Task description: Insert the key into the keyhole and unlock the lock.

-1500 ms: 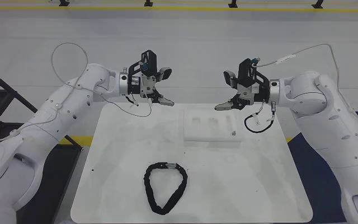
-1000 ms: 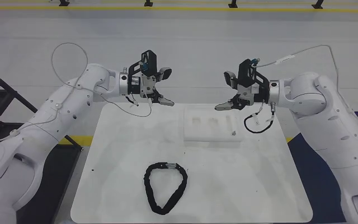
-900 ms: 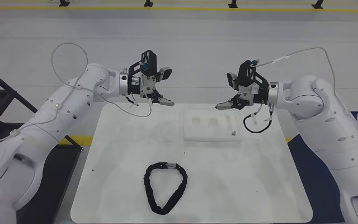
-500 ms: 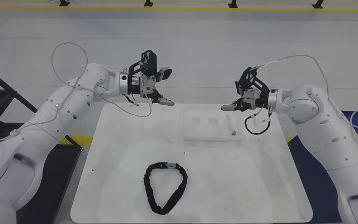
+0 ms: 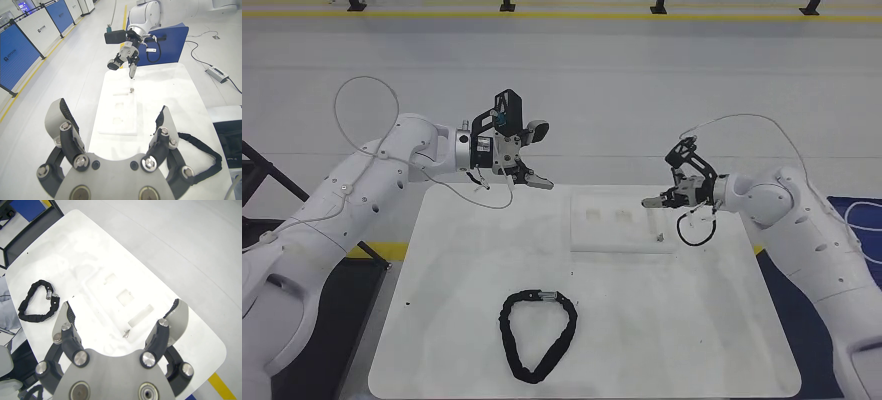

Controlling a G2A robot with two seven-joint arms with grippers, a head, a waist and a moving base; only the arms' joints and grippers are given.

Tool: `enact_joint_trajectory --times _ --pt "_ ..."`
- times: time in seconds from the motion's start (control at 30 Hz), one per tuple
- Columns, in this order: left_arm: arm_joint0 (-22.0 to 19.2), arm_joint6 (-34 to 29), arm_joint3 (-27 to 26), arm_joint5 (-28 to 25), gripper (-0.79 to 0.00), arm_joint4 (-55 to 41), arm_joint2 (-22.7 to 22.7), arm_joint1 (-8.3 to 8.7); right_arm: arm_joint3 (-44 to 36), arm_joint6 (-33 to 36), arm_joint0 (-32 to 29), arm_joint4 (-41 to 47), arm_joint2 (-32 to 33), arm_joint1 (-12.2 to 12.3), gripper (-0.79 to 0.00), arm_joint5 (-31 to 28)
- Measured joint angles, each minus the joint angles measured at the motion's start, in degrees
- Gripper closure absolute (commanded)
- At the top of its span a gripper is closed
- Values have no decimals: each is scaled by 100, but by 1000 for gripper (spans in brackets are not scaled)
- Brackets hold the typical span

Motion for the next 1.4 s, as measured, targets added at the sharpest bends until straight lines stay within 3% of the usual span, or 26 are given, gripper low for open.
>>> enact_joint_trajectory --times 0.17,0.47,0.8,0.97,1.1,1.4 --pt "0 0 0 0 -785 0 0 0 219 277 27 85 -168 -103 -785 351" --pt "0 0 0 0 -785 0 0 0 497 726 93 59 -552 -376 -785 1570" --pt "0 0 0 0 -785 0 0 0 1081 1485 275 683 -754 -716 -785 2640" --pt "0 0 0 0 -785 0 0 0 1388 1788 357 966 -799 -848 -785 2801" --pt "0 0 0 0 -785 0 0 0 1616 1984 416 1283 -793 -937 -785 2414" --pt "0 0 0 0 -785 0 0 0 1613 1978 416 1282 -790 -936 -785 2440"
